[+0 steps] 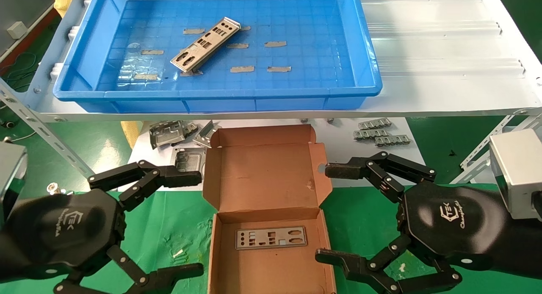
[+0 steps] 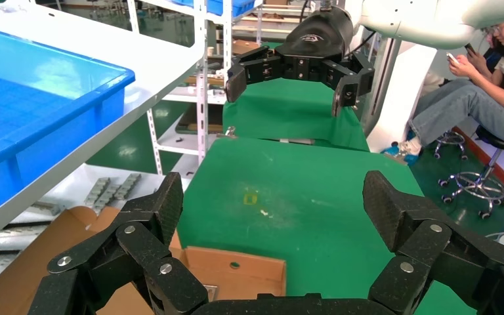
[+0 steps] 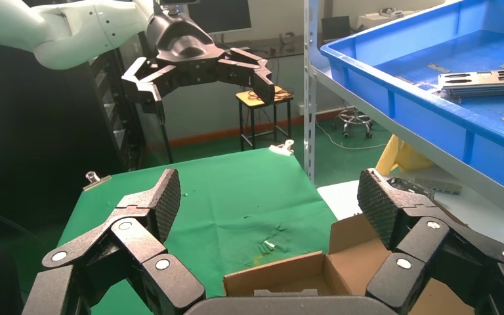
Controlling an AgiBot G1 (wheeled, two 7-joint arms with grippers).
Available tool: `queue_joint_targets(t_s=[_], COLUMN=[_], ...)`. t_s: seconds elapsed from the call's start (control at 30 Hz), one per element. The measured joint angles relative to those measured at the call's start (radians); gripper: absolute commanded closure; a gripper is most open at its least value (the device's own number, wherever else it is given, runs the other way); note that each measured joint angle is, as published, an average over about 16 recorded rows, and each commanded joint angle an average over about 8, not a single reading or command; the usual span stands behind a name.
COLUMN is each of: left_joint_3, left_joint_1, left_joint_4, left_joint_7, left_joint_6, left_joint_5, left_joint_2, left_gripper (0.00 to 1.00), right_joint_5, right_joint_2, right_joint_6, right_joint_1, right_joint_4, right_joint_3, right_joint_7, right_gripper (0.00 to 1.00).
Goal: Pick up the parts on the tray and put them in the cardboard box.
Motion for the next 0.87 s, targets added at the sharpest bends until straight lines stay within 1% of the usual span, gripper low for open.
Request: queue_joint_targets(t_s=[0.87], left_joint_3=[0.000], left_joint_1=[0.000], left_joint_4=[0.000], left_joint_7=[0.000], left_joint_6=[0.000], left_joint_5=[0.000], left_joint_2=[0.000], left_gripper=[0.00], right_joint_5=[0.000], right_joint_2=[0.000], right_joint_6=[0.000], right_joint_1=[0.000], right_joint_4=[0.000], right_joint_3=[0.000], right_joint_7=[0.000], right_gripper=[0.00])
